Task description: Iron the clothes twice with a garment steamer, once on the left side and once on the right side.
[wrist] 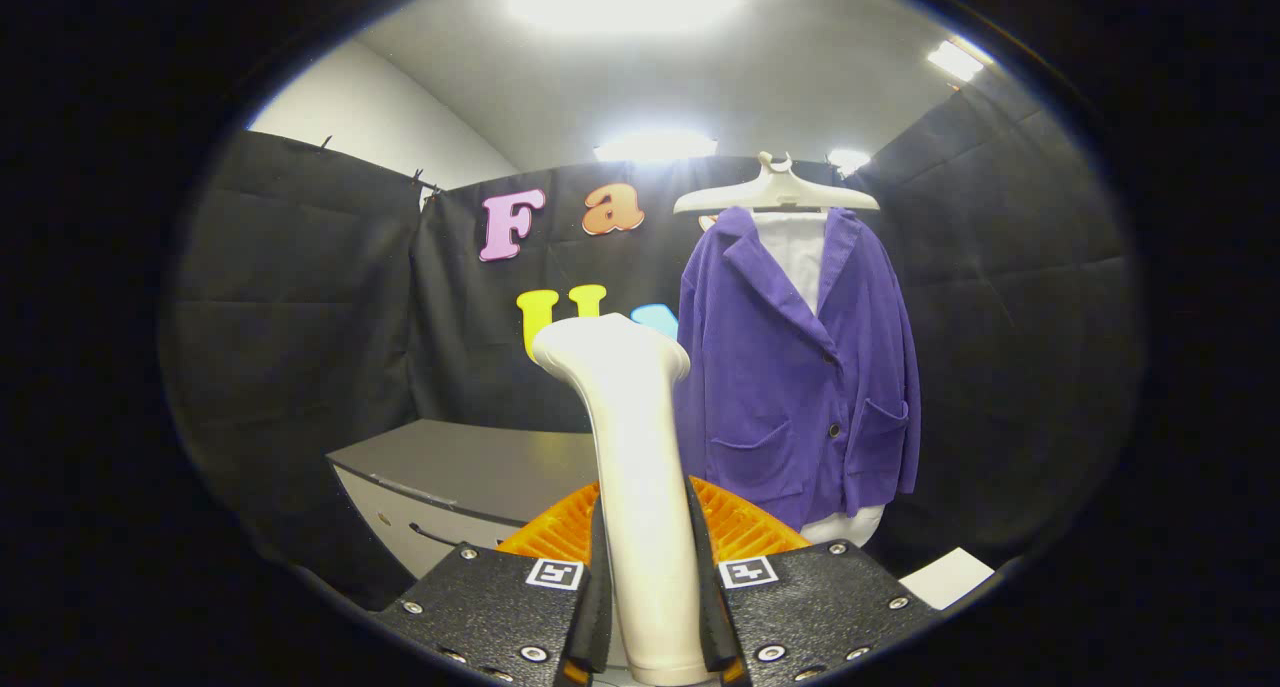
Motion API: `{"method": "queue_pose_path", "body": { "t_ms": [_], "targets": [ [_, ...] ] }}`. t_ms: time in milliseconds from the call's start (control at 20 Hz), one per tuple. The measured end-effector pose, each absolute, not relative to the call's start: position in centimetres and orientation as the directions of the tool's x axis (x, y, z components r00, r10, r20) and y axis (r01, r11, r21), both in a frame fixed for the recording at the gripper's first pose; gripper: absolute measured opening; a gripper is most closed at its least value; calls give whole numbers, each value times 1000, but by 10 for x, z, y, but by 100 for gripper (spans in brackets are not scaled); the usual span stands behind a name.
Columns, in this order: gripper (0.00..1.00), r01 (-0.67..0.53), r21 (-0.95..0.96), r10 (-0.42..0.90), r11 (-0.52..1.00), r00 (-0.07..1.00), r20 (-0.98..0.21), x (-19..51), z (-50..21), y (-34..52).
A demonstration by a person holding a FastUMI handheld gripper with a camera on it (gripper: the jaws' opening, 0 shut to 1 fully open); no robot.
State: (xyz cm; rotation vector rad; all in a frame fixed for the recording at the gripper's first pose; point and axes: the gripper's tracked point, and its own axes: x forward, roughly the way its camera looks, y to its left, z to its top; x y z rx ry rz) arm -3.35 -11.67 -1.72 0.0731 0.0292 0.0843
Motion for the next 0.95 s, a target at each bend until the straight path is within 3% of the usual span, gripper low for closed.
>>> {"method": "queue_pose_path", "body": {
  "t_ms": [300, 950],
  "targets": [
    [34, -30, 44, 27, 999, 998, 65, -48, 2, -68],
    [35, -38, -56, 40, 998, 999, 31, -59, -21, -5]
  ]
}}
